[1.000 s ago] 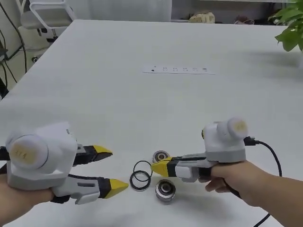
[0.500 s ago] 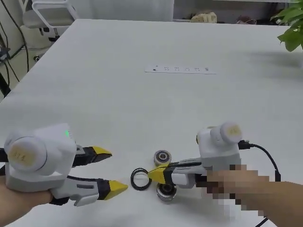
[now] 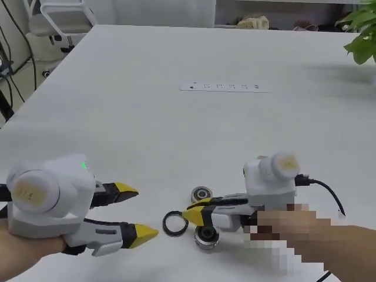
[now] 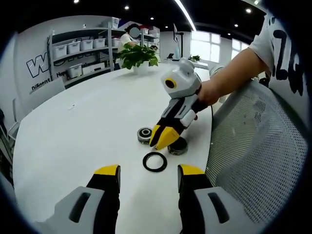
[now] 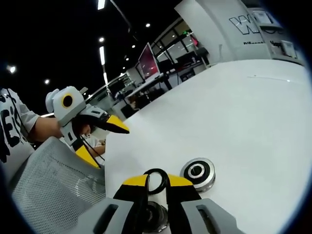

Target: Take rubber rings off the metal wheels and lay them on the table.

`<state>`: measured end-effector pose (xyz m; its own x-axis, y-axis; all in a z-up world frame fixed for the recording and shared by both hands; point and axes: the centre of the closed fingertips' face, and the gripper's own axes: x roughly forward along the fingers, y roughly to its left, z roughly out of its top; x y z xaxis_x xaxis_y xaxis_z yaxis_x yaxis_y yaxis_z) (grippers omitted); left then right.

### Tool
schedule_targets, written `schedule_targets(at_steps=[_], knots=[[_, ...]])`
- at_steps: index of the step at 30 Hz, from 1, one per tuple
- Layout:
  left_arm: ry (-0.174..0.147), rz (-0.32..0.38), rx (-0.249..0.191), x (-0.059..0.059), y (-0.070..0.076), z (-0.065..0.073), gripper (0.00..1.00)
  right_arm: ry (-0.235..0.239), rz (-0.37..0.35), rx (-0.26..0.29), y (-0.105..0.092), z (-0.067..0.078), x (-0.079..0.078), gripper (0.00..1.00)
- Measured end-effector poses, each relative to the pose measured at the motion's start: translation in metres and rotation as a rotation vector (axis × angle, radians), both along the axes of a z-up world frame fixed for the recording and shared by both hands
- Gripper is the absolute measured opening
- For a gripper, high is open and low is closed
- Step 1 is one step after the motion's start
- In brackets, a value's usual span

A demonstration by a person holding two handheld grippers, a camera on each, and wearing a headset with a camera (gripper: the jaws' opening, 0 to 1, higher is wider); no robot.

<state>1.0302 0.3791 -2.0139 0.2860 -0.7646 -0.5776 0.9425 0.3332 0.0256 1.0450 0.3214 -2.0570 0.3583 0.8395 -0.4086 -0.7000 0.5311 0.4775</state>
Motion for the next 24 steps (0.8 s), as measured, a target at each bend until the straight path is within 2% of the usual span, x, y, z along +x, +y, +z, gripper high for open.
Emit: schedule_targets(at_steps=[7, 11, 19, 21, 24], knots=[[-0.003, -0.001, -0.001, 0.000, 0.000, 0.003, 0.45, -0.037, -0.018, 0.000, -0.008, 0.013, 0.007, 0.16], [-0.006, -0.006, -0.001, -0.001, -0.001, 0.006, 0.45, -0.077, -0.024, 0.001, -0.014, 0.027, 0.013, 0.18], [-0.019, -0.009, -0.012, 0.000, -0.004, 0.016, 0.45, -0.128, -0.067, 0.031, -0.031, 0.054, 0.018, 0.23], [-0.022, -0.010, -0.015, 0.000, -0.005, 0.018, 0.46, -0.129, -0.077, 0.040, -0.034, 0.059, 0.019, 0.25], [-0.024, -0.012, -0.022, -0.002, -0.007, 0.023, 0.47, -0.155, -0.084, 0.028, -0.042, 0.069, 0.016, 0.27]])
